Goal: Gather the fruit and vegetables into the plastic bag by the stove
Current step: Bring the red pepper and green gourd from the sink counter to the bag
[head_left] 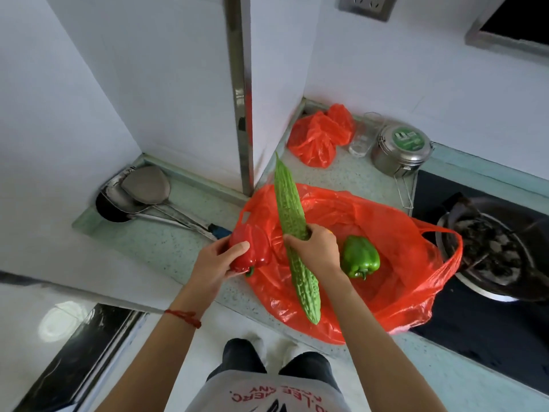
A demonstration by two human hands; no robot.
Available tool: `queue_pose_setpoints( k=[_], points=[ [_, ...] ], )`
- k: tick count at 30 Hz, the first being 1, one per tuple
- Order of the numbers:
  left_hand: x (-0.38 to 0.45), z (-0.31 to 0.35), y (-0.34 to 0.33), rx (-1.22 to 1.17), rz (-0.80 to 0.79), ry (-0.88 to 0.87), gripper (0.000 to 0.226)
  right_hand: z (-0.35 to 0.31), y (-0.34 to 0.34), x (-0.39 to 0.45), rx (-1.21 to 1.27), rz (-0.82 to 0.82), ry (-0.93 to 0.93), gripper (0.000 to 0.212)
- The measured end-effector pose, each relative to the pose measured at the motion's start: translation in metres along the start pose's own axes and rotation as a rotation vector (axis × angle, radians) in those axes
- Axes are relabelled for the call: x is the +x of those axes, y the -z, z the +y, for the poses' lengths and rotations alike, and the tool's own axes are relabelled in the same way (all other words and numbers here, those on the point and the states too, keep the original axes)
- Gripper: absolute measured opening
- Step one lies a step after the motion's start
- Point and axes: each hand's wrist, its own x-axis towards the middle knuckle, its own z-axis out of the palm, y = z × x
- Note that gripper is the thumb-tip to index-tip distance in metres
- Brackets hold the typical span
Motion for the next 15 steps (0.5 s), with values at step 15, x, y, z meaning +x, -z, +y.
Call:
queue_pose_setpoints(
  k=[15],
  points=[
    [0.007,-0.005,-0.001,-0.006,0.065,0.05,0.038,0.0,-0.031,0.009,-0.234,-0.05,-0.087,0.048]
  ],
)
